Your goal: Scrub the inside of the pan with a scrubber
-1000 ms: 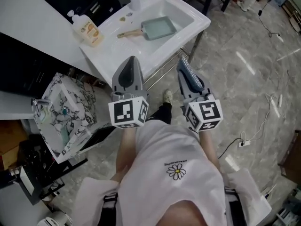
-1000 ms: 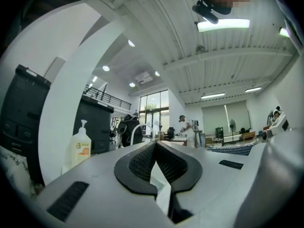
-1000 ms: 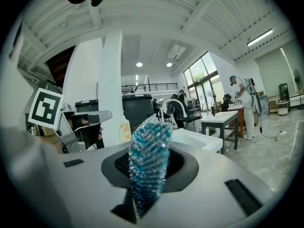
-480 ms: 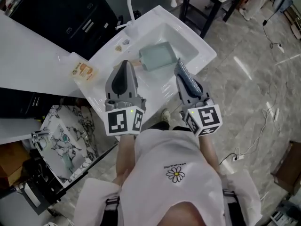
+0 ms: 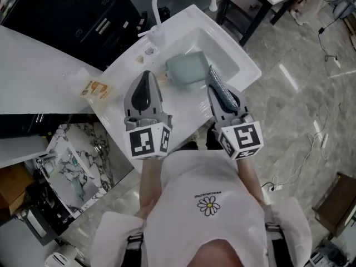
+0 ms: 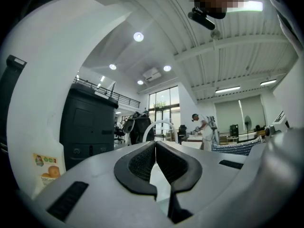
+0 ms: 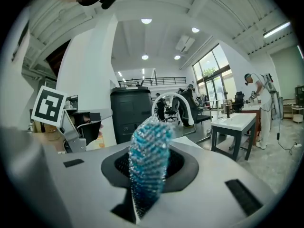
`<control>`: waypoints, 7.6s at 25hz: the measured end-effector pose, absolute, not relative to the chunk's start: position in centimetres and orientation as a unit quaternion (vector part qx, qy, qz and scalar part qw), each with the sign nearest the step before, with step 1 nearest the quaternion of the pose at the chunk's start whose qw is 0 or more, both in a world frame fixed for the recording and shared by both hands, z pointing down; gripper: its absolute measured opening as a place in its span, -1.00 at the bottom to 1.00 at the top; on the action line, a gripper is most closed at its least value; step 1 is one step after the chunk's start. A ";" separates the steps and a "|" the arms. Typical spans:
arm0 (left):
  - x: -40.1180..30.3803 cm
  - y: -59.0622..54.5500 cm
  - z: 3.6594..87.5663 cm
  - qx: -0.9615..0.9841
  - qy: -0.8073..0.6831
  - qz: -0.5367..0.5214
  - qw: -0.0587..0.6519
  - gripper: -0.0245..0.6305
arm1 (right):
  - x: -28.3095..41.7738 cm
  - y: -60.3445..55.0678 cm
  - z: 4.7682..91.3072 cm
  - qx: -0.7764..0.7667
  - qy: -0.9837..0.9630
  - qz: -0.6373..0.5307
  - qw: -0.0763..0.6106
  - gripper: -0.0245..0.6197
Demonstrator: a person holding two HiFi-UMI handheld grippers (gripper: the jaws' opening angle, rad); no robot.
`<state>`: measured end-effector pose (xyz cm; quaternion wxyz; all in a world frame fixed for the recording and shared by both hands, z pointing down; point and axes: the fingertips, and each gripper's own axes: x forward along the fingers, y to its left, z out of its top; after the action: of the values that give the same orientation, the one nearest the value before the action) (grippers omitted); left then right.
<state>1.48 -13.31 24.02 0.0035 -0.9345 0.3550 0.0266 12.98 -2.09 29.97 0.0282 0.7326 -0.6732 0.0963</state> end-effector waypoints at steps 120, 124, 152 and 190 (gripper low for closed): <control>-3.2 -14.5 57.2 -0.645 -0.006 -0.751 0.140 -0.42 | 14.9 -18.8 63.4 0.307 -0.641 0.503 0.492 -0.75; -3.2 -14.6 57.2 -0.646 -0.005 -0.750 0.143 -0.42 | 13.6 -19.3 65.0 0.304 -0.626 0.529 0.486 -0.75; -3.3 -14.4 57.0 -0.666 -0.003 -0.730 0.154 -0.42 | 4.9 -19.4 61.8 0.276 -0.643 0.603 0.383 -0.75; -3.2 -14.4 57.0 -0.667 0.009 -0.729 0.157 -0.42 | 14.6 -18.8 64.9 0.298 -0.600 0.581 0.462 -0.75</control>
<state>-3.23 -14.44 56.97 0.1565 -0.6665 0.0087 -0.7288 14.65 -18.77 64.94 0.4622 0.2985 -0.6001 0.5807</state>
